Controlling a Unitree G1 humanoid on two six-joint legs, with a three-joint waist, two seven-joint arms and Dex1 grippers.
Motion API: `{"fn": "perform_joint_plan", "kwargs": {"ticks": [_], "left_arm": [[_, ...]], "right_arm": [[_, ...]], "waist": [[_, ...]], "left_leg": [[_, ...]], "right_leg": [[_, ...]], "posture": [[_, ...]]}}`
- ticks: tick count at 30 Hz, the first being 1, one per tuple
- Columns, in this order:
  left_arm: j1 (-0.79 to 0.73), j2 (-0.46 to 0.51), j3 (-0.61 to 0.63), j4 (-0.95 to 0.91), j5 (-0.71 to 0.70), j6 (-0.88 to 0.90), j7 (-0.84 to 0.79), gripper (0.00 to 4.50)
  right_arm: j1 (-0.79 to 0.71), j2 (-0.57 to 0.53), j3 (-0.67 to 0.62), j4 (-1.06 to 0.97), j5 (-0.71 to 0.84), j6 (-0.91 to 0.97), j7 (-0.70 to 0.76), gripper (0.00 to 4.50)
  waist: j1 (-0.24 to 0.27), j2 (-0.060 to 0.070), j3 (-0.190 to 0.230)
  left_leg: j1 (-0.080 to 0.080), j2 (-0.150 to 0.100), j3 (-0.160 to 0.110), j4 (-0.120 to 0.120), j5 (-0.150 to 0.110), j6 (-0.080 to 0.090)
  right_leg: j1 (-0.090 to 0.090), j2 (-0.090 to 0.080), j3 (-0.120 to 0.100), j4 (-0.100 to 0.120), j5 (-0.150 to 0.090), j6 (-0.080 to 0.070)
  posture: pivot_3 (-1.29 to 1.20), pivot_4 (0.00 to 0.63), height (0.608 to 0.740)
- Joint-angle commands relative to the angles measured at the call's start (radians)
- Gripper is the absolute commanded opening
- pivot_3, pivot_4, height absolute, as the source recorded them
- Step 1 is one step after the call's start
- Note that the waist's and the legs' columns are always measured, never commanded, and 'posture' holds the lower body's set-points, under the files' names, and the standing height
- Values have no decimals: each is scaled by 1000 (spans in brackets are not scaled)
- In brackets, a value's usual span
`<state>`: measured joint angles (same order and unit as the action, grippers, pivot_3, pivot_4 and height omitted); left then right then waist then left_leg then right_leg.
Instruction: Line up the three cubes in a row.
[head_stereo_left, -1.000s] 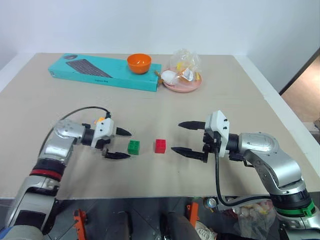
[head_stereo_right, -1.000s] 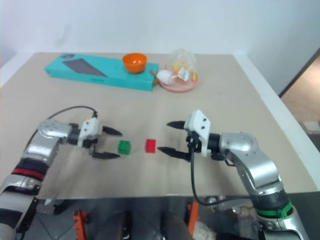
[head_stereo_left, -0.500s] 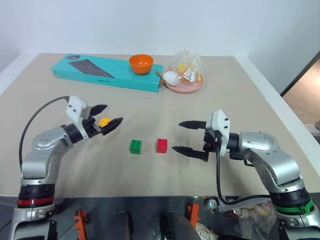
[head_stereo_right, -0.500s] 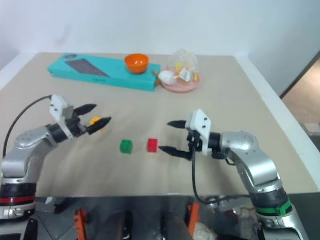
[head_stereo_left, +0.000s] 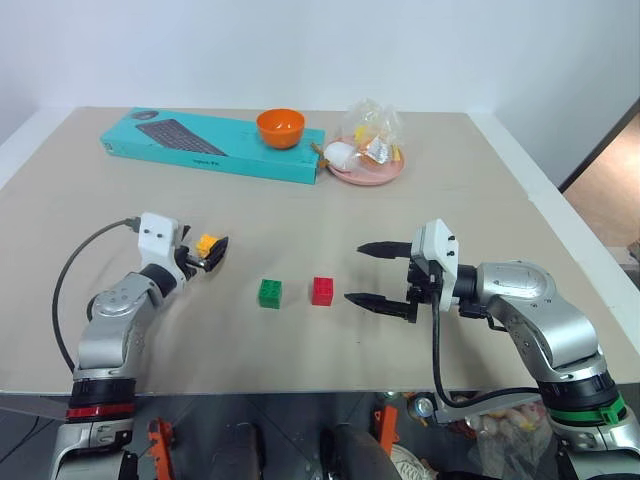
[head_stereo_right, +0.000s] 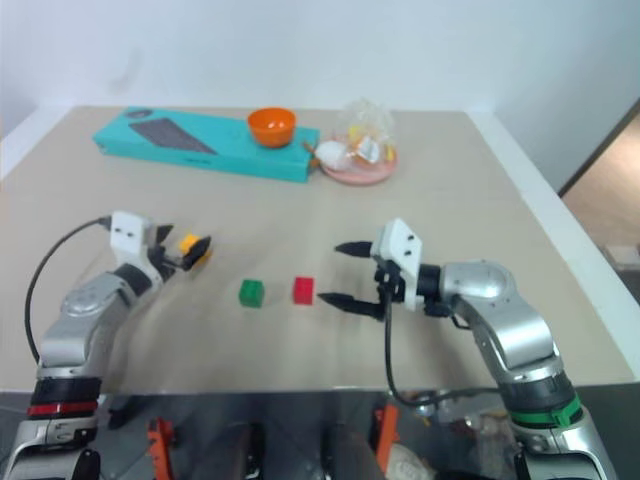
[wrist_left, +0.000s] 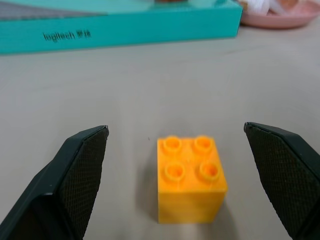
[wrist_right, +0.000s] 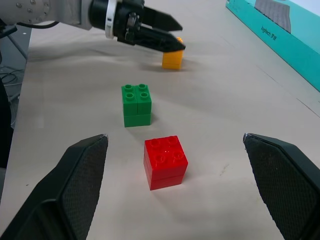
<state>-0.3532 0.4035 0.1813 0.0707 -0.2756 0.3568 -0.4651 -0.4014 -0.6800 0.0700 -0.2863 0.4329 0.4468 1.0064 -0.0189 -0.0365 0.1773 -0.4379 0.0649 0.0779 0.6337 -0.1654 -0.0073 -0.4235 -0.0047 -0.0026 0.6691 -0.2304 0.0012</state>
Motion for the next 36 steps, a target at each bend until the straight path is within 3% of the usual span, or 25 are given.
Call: {"fn": "perform_joint_plan", "kwargs": {"ticks": [1,9,16,21,25,31,36], "left_arm": [[-23,0,-11,9,3,8,4,3918],[-47,22,-17,51,11,27,-1,1352],[-26,124,-6,48,-20,-14,-162,1350],[2,241,-29,75,-99,-165,-534,1350],[-18,338,-73,205,-80,-324,-804,1350],[-118,353,-130,389,-57,-443,-998,1350],[-173,315,-163,460,-40,-504,-1054,1350]], "right_arm": [[-11,-5,-13,-7,-2,-14,3,4500],[-9,-5,-14,-2,-9,-18,2,4500],[-23,1,-4,15,-18,-27,7,4500],[-41,3,7,37,-24,-38,20,4500],[-55,3,12,55,-34,-49,34,4500],[-53,-1,1,47,-25,-38,41,4500],[-39,-7,-1,32,-25,-32,41,4500]], "waist": [[0,0,0],[0,0,0],[-2,0,0],[-1,0,0],[-1,0,0],[2,0,0],[2,0,0]], "left_leg": [[0,0,0,0,0,0],[0,0,0,0,0,0],[0,1,0,0,0,0],[0,2,1,-1,0,0],[0,2,2,-1,0,-1],[-2,2,1,-1,0,0],[-2,2,2,-1,0,0]], "right_leg": [[0,0,0,0,0,0],[0,0,0,0,0,0],[-1,0,-1,0,0,-1],[-1,-1,-2,0,-1,-3],[-2,-3,-3,0,-3,-7],[-3,-4,-5,0,-3,-8],[-3,-3,-5,0,-2,-5]], "posture": [[0,150,740],[0,150,740],[0,150,740],[0,150,740],[0,150,740],[0,150,740],[0,150,740]]}}
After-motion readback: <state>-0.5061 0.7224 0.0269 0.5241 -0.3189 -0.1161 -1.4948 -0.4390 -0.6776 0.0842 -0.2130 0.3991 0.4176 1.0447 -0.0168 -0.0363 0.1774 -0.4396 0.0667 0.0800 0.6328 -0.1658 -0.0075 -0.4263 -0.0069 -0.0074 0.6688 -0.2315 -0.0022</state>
